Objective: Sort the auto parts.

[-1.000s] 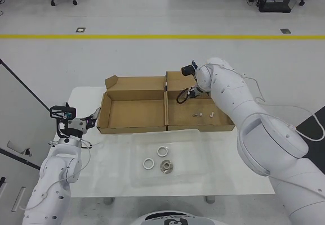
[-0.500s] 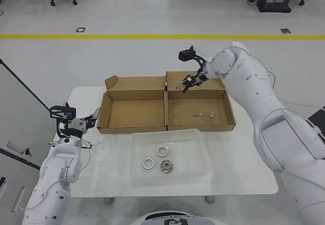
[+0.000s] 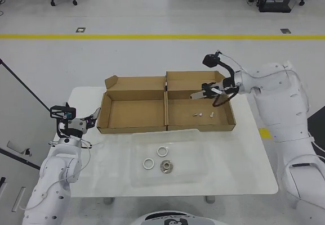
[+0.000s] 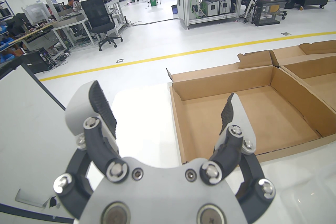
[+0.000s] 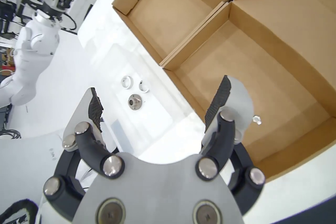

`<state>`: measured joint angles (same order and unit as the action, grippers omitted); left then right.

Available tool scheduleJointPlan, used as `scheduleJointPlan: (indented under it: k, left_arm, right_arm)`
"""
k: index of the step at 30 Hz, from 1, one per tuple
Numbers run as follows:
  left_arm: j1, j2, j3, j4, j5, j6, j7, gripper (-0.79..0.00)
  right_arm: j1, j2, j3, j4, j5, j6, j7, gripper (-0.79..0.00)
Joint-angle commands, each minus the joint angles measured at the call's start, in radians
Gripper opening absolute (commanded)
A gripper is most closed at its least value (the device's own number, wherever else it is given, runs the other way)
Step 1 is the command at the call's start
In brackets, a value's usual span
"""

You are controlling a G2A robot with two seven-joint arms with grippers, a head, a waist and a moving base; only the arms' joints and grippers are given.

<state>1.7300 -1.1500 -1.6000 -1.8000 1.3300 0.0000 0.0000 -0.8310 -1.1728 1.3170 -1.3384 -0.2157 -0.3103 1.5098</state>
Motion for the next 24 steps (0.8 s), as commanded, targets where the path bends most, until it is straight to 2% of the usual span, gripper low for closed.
scheduleJointPlan:
  k: [1,7,15,24]
  left_arm:
    - [0.000,0.000,0.000,0.000,0.000,0.000,0.000,0.000]
    - [0.000,0.000,0.000,0.000,0.000,0.000,0.000,0.000]
    - [0.000,0.000,0.000,0.000,0.000,0.000,0.000,0.000]
    - [0.000,0.000,0.000,0.000,0.000,0.000,0.000,0.000]
  right_arm:
    - [-0.065,0.022,0.066,-0.050,0.081,0.023,0.023,0.000]
    - [-0.181,0.086,0.161,-0.083,0.285,0.026,0.026,0.000]
    - [-0.254,0.166,0.196,-0.103,0.528,0.026,0.026,0.000]
    - [-0.254,0.166,0.196,-0.103,0.528,0.026,0.026,0.000]
